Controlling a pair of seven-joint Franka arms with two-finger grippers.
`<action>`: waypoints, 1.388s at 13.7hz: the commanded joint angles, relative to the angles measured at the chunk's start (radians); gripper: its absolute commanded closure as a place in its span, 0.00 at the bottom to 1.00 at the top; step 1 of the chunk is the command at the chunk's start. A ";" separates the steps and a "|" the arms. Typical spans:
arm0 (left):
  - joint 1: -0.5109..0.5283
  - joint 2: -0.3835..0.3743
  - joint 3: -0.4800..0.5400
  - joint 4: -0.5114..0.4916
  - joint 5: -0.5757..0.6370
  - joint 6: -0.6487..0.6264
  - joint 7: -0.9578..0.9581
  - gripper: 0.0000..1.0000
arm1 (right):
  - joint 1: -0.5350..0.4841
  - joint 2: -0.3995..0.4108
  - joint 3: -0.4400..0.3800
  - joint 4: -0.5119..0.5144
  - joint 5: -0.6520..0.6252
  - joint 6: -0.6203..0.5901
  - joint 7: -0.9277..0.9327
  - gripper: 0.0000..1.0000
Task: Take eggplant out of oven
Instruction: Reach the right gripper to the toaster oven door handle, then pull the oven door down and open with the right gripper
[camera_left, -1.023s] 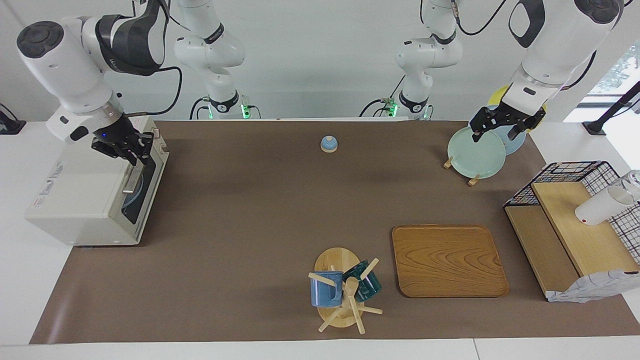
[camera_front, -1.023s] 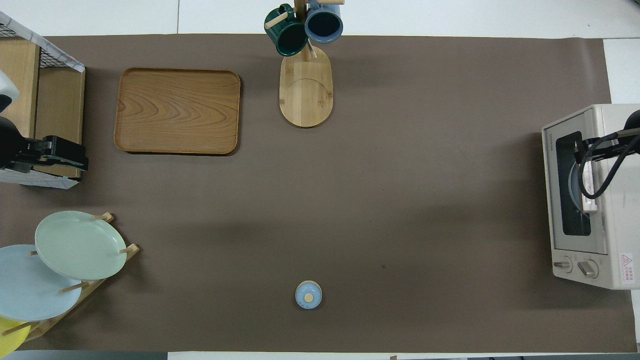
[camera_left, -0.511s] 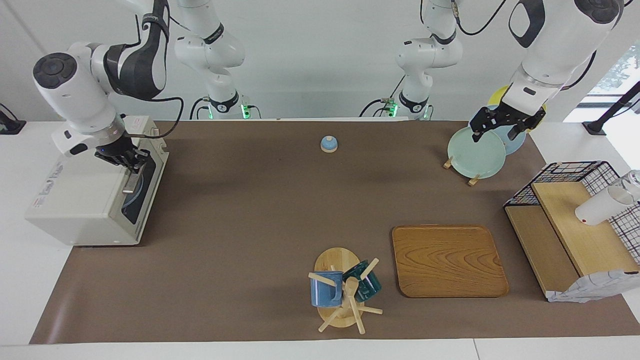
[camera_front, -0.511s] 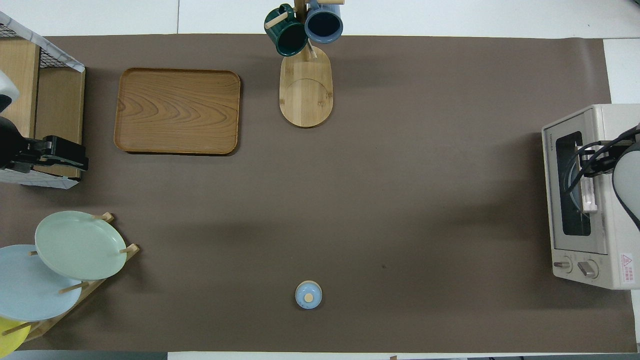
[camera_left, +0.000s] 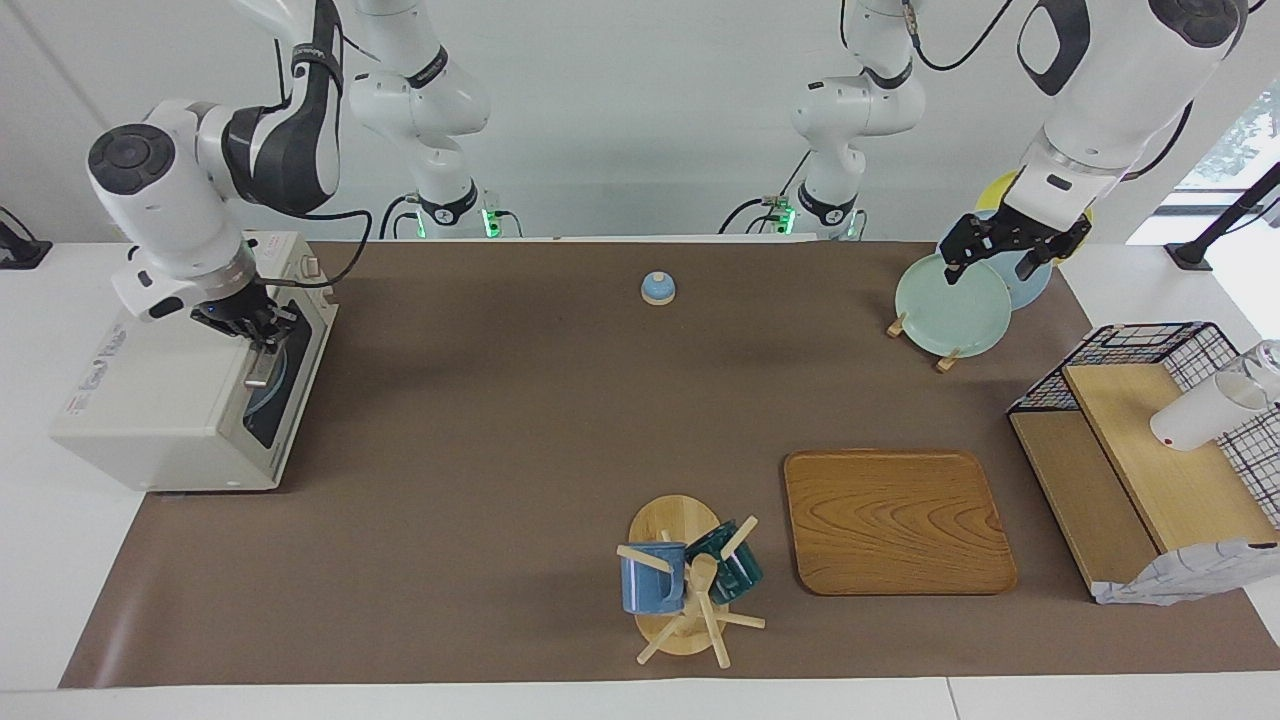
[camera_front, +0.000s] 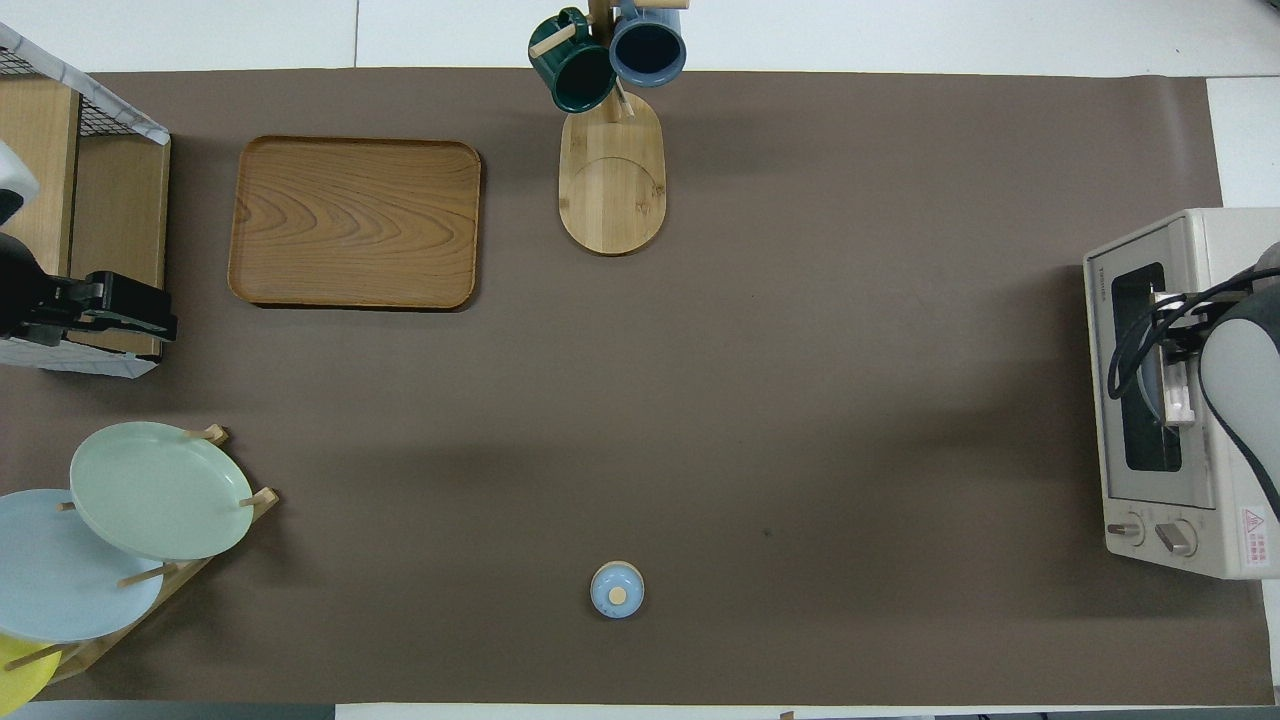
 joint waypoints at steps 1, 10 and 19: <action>0.015 -0.005 -0.009 0.011 -0.010 -0.023 0.007 0.00 | -0.005 -0.024 0.015 -0.046 -0.008 0.042 0.042 1.00; 0.015 -0.005 -0.009 0.011 -0.010 -0.023 0.007 0.00 | 0.067 0.012 0.028 -0.173 0.067 0.259 0.111 1.00; 0.015 -0.005 -0.009 0.011 -0.010 -0.023 0.007 0.00 | 0.087 0.088 0.045 -0.265 0.147 0.441 0.146 1.00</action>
